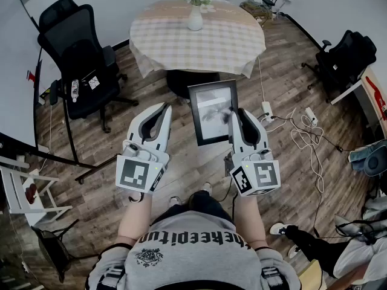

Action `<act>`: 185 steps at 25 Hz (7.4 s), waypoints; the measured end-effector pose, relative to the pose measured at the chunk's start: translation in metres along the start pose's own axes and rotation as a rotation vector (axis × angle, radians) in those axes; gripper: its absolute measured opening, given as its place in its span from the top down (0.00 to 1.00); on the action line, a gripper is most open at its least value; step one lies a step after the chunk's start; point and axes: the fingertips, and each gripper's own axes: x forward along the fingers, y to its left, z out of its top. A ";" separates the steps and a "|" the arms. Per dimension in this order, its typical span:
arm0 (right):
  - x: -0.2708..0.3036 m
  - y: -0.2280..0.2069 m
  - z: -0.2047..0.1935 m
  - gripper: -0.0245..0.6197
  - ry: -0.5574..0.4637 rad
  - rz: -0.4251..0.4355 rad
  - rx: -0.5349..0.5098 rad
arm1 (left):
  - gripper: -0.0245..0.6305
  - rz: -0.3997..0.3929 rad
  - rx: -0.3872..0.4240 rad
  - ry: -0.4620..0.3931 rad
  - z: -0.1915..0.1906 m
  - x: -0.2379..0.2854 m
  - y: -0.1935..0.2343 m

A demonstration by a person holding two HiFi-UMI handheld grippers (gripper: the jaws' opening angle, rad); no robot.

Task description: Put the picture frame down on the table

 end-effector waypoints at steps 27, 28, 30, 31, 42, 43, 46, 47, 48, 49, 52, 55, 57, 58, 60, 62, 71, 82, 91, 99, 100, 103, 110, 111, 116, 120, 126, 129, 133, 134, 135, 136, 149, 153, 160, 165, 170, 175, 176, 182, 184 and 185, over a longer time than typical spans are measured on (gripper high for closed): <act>0.010 -0.019 0.004 0.86 -0.002 0.048 -0.023 | 0.94 0.027 0.020 -0.009 0.004 0.023 -0.016; 0.012 -0.024 0.004 0.86 -0.001 0.052 -0.022 | 0.94 0.033 0.022 -0.008 0.003 0.027 -0.017; 0.015 -0.036 0.004 0.86 -0.001 0.058 -0.017 | 0.94 0.042 0.028 -0.006 0.002 0.037 -0.022; 0.017 -0.043 0.004 0.86 -0.001 0.061 -0.014 | 0.94 0.047 0.030 -0.006 0.002 0.042 -0.025; 0.024 -0.105 0.004 0.86 -0.011 0.088 0.011 | 0.94 0.127 0.047 -0.003 -0.005 0.077 -0.045; 0.024 -0.108 0.003 0.86 -0.011 0.089 0.016 | 0.94 0.134 0.047 0.000 -0.006 0.079 -0.045; 0.027 -0.116 0.003 0.86 -0.012 0.091 0.025 | 0.94 0.155 0.046 0.005 -0.007 0.083 -0.043; 0.029 -0.118 0.002 0.86 -0.012 0.091 0.028 | 0.94 0.160 0.044 0.007 -0.008 0.085 -0.041; 0.032 -0.120 0.002 0.86 -0.012 0.091 0.031 | 0.94 0.164 0.043 0.009 -0.008 0.086 -0.039; 0.034 -0.121 0.002 0.86 -0.012 0.090 0.034 | 0.94 0.166 0.042 0.011 -0.009 0.088 -0.037; 0.040 -0.125 0.001 0.86 -0.014 0.085 0.037 | 0.94 0.168 0.037 0.012 -0.012 0.093 -0.031; 0.047 -0.127 -0.002 0.86 -0.013 0.076 0.043 | 0.94 0.161 0.032 0.011 -0.016 0.100 -0.025; 0.053 -0.129 -0.003 0.86 -0.011 0.068 0.045 | 0.94 0.153 0.028 0.011 -0.018 0.107 -0.021; 0.056 -0.130 -0.003 0.86 -0.010 0.063 0.044 | 0.94 0.149 0.025 0.010 -0.019 0.110 -0.019; 0.064 -0.132 -0.004 0.86 -0.012 0.053 0.042 | 0.94 0.139 0.021 0.009 -0.022 0.117 -0.013; 0.073 -0.134 -0.005 0.86 -0.013 0.044 0.041 | 0.94 0.128 0.018 0.009 -0.026 0.125 -0.007; 0.122 -0.137 -0.005 0.87 -0.022 0.015 0.037 | 0.94 0.094 0.015 -0.006 -0.032 0.161 0.033; 0.195 -0.128 -0.011 0.87 -0.032 -0.021 0.028 | 0.94 0.053 0.010 -0.020 -0.047 0.200 0.100; 0.239 -0.116 -0.015 0.87 -0.045 -0.072 0.027 | 0.94 0.017 -0.005 -0.033 -0.058 0.219 0.149; 0.254 -0.117 -0.018 0.87 -0.044 -0.102 0.027 | 0.94 -0.006 -0.022 -0.032 -0.067 0.232 0.164; 0.256 -0.119 -0.019 0.87 -0.042 -0.104 0.027 | 0.94 -0.007 -0.024 -0.032 -0.069 0.234 0.165; 0.264 -0.125 -0.024 0.87 -0.034 -0.110 0.029 | 0.94 -0.008 -0.028 -0.027 -0.074 0.243 0.169; 0.304 -0.153 -0.029 0.87 -0.023 -0.095 0.039 | 0.94 0.011 -0.030 -0.017 -0.087 0.283 0.183; 0.310 -0.158 -0.030 0.87 -0.020 -0.092 0.041 | 0.94 0.015 -0.029 -0.016 -0.089 0.289 0.185; 0.344 -0.184 -0.039 0.87 0.005 -0.060 0.050 | 0.94 0.043 -0.023 -0.001 -0.100 0.323 0.193; 0.371 -0.201 -0.045 0.87 0.024 -0.031 0.060 | 0.94 0.072 -0.019 0.008 -0.107 0.347 0.200; 0.410 -0.225 -0.060 0.87 0.072 0.015 0.075 | 0.94 0.123 -0.019 0.029 -0.120 0.377 0.212; 0.425 -0.235 -0.069 0.87 0.096 0.034 0.080 | 0.94 0.148 -0.017 0.040 -0.126 0.389 0.216; 0.440 -0.249 -0.084 0.87 0.128 0.055 0.098 | 0.94 0.175 -0.014 0.056 -0.135 0.403 0.217; 0.444 -0.252 -0.088 0.87 0.136 0.060 0.104 | 0.94 0.182 -0.014 0.060 -0.138 0.405 0.218; 0.448 -0.255 -0.093 0.87 0.145 0.066 0.110 | 0.94 0.189 -0.015 0.066 -0.141 0.408 0.218; 0.451 -0.257 -0.097 0.87 0.155 0.072 0.116 | 0.94 0.197 -0.014 0.071 -0.143 0.410 0.219; 0.481 -0.281 -0.170 0.87 0.307 0.123 0.162 | 0.94 0.276 -0.018 0.146 -0.174 0.427 0.223; 0.484 -0.287 -0.202 0.87 0.372 0.125 0.184 | 0.94 0.297 -0.018 0.174 -0.185 0.427 0.224; 0.483 -0.294 -0.261 0.87 0.491 0.121 0.206 | 0.94 0.330 -0.028 0.224 -0.205 0.425 0.227; 0.479 -0.301 -0.305 0.95 0.582 0.089 0.200 | 0.94 0.338 -0.035 0.251 -0.218 0.426 0.228; 0.485 -0.285 -0.332 0.95 0.648 0.072 0.171 | 0.94 0.345 -0.046 0.264 -0.224 0.410 0.253; 0.476 -0.308 -0.343 0.95 0.676 0.076 0.169 | 0.94 0.346 -0.039 0.275 -0.228 0.424 0.232; 0.475 -0.310 -0.345 0.95 0.682 0.077 0.167 | 0.94 0.345 -0.038 0.276 -0.229 0.425 0.230; 0.470 -0.303 -0.351 0.95 0.701 0.083 0.155 | 0.94 0.348 -0.036 0.278 -0.227 0.417 0.231; 0.470 -0.302 -0.348 0.95 0.690 0.086 0.154 | 0.94 0.350 -0.034 0.276 -0.226 0.414 0.231; 0.470 -0.301 -0.345 0.95 0.683 0.088 0.154 | 0.94 0.349 -0.032 0.274 -0.224 0.412 0.231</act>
